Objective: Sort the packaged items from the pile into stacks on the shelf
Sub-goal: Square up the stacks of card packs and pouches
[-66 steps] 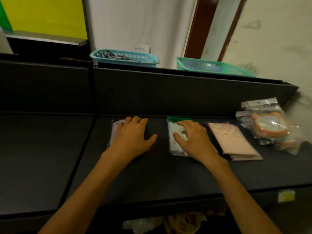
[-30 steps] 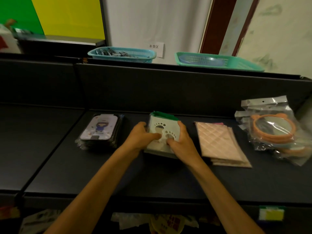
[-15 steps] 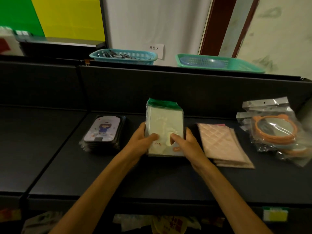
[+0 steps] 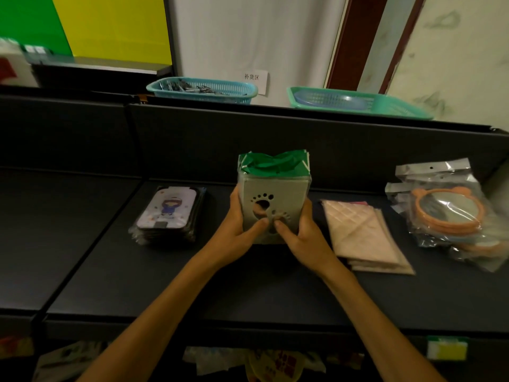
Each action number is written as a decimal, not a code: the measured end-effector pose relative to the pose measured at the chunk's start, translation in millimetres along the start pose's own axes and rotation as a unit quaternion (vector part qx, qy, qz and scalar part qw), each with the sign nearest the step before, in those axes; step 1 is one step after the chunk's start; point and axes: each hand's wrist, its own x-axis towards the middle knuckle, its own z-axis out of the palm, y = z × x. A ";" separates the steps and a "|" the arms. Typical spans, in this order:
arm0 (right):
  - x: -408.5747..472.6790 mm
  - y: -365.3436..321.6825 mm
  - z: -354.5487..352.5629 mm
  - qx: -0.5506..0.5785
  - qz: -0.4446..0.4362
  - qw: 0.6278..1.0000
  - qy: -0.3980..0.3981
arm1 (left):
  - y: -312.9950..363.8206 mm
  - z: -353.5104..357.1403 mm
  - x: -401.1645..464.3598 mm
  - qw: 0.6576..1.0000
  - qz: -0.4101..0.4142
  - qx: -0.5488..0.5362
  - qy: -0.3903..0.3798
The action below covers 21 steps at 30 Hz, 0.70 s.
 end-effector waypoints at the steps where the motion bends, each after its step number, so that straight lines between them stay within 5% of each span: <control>1: -0.3 -1.1 1.4 -0.006 -0.003 1.000 0.000 | 0.3 1.0 -0.1 1.000 0.000 -0.003 0.001; 13: -6.4 4.7 -1.3 -0.024 -0.004 1.000 -0.005 | -8.5 0.2 -1.3 1.000 0.001 0.006 -0.016; 21: -5.5 3.8 -6.0 0.062 0.055 0.996 0.036 | -7.8 -8.5 -2.7 0.990 -0.019 0.103 0.099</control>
